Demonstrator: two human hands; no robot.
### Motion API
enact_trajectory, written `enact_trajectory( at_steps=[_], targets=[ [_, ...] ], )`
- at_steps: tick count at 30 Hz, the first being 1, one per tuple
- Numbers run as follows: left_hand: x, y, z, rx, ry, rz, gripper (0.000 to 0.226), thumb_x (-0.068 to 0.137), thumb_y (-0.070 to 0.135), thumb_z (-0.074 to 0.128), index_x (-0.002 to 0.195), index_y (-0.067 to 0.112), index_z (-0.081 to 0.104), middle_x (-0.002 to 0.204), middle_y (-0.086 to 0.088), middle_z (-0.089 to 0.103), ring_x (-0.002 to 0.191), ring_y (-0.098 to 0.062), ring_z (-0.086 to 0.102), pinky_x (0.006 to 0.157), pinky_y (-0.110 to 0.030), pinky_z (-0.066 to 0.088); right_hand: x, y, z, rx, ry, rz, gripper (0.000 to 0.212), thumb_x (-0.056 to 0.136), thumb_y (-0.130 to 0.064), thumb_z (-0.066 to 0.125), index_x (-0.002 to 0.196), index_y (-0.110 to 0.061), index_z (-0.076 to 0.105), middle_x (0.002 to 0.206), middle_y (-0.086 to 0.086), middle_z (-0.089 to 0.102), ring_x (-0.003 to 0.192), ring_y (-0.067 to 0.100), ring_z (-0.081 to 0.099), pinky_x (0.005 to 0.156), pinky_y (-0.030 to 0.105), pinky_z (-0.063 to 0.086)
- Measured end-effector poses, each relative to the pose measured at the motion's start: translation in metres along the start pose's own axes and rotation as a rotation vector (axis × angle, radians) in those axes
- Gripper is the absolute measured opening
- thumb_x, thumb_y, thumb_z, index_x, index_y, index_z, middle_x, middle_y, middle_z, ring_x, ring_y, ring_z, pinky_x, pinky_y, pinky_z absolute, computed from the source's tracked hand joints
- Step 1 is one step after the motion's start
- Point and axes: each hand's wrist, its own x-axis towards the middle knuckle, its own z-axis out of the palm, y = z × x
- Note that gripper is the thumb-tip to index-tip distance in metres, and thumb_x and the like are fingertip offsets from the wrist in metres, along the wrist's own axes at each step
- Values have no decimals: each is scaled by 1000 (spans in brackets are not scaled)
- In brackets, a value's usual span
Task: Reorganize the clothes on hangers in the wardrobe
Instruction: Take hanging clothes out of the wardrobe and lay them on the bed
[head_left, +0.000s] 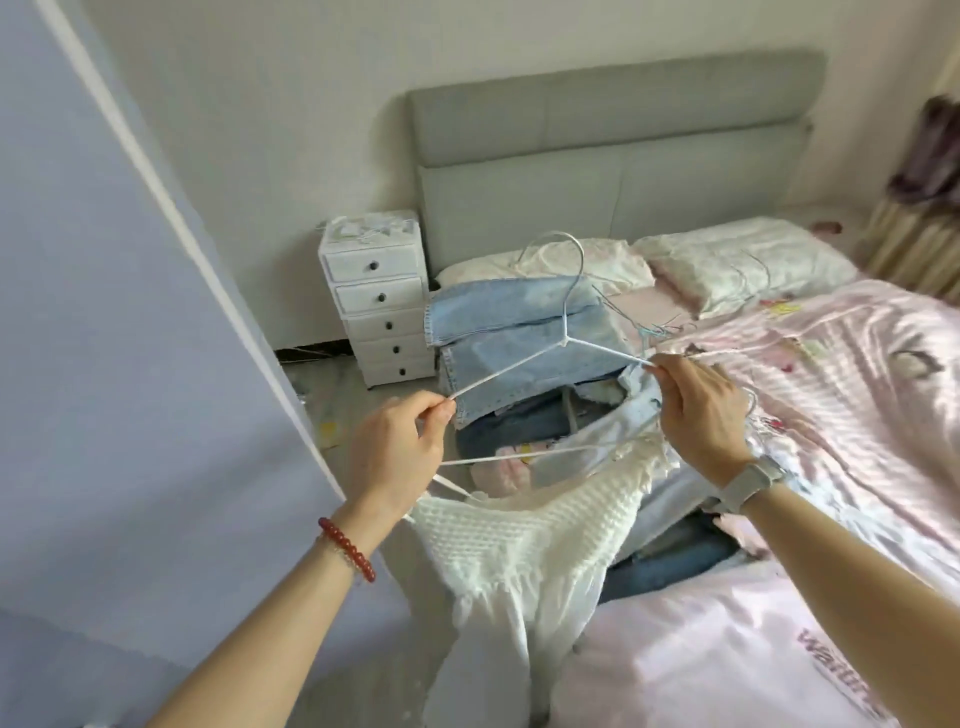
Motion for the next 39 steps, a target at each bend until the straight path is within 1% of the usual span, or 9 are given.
enact_trajectory(
  at_steps=[4,7,12,18,21,24,28,32,39],
  targets=[
    [30,46,53,-58,70,167,14,84,22,63,78,13,71,71,-2,68,77,-28,60,74,-37,41,-20,37,-39,-112,7,214,37,91,-26,38,89,-2,66,65,13,67,51,29,61,50,29,42],
    [35,69,96,-103,55,140,34,87,28,58,116,9,59,121,-12,58,119,-31,48,103,-55,28,-55,51,-60,-168,42,518,29,93,-22,42,93,-5,66,75,15,70,62,34,64,51,32,40],
    [-5,56,157,-316,-399,47,77,91,34,52,146,3,7,154,-17,4,143,-26,3,115,-35,3,-111,61,-101,-278,176,969,21,95,-19,45,97,-13,65,85,16,68,79,38,60,62,31,28],
    [-31,44,221,-449,-887,-39,80,92,43,43,147,10,-4,156,-6,-4,143,-18,-3,116,-36,2,-139,41,-138,-324,357,1137,20,93,-20,46,95,-16,66,88,10,68,81,30,58,65,31,31],
    [-30,57,242,-600,-982,30,56,95,38,40,143,13,23,145,0,31,135,-16,28,107,-30,25,-154,34,-155,-329,429,1204,18,92,-22,47,95,-20,65,83,6,65,77,24,54,66,31,34],
    [-46,68,255,-582,-993,8,31,99,33,35,114,11,50,113,-5,56,106,-22,52,84,-25,34,-177,30,-171,-358,472,1330,15,92,-26,47,101,-24,60,91,11,67,82,30,59,66,33,38],
    [-92,65,231,-662,-895,46,21,99,16,36,83,8,46,72,-4,54,81,-38,54,62,-30,34,-208,19,-180,-434,416,1444,15,95,-28,43,103,-23,55,90,9,66,83,33,59,67,34,38],
    [-110,54,178,-758,-902,192,25,96,29,33,83,12,47,58,10,39,50,-4,40,49,-15,31,-230,8,-174,-487,254,1431,19,95,-29,43,104,-21,58,95,11,68,90,36,59,72,36,38],
    [-127,99,114,-893,-1243,310,19,89,38,43,75,25,47,63,16,45,56,5,42,57,-9,38,-266,-29,-173,-470,208,1390,19,92,-27,50,100,-15,63,84,14,68,81,36,60,63,30,32]
  ],
)
